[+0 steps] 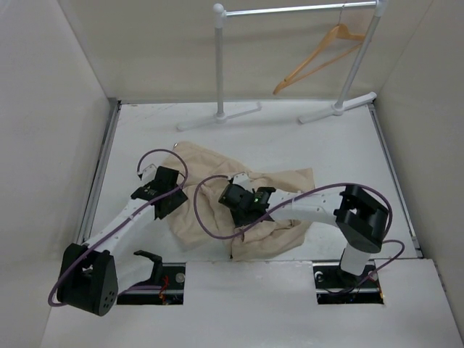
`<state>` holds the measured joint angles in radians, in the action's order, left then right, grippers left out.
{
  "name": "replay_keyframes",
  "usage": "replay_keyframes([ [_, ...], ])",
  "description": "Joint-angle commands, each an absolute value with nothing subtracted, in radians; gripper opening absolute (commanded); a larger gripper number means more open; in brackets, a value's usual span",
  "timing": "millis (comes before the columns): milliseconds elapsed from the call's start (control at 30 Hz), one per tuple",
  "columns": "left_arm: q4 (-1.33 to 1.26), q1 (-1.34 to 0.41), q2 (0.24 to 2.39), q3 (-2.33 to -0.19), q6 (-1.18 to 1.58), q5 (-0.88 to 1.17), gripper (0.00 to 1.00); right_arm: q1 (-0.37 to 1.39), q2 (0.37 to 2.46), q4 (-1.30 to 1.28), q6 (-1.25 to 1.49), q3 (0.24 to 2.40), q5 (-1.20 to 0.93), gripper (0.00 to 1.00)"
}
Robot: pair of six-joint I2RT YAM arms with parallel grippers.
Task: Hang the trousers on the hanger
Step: Flatten out the trousers at the center of the board.
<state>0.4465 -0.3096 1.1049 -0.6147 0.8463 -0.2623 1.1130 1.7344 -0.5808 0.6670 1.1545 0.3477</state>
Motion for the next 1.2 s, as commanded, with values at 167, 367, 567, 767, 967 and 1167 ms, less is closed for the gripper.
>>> replay_keyframes([
  [167, 0.463, -0.323, 1.092, -0.514, 0.879, -0.252, 0.23, 1.116, 1.596, -0.621, 0.699, 1.195, 0.561, 0.25],
  [367, 0.543, -0.202, 0.984, -0.535, 0.874, -0.290, 0.09, 0.923, 1.133, -0.558, 0.765, 1.008, 0.454, 0.23],
  [567, 0.693, -0.084, 0.809, -0.595, 0.853, -0.314, 0.12, 0.398, 0.647, -0.610, 0.882, 0.729, 0.273, 0.23],
  [767, 0.759, -0.064, 0.762, -0.652, 0.827, -0.308, 0.52, 0.047, 0.509, -0.741, 0.974, 0.634, 0.224, 0.52],
  [967, 0.626, -0.097, 0.975, -0.877, 0.746, -0.319, 0.58, 0.067, 0.557, -0.749, 0.816, 0.739, 0.343, 0.80],
  [1167, 0.525, -0.182, 1.420, -1.095, 0.652, -0.343, 0.59, 0.191, 0.620, -0.784, 0.657, 0.838, 0.492, 0.84],
])
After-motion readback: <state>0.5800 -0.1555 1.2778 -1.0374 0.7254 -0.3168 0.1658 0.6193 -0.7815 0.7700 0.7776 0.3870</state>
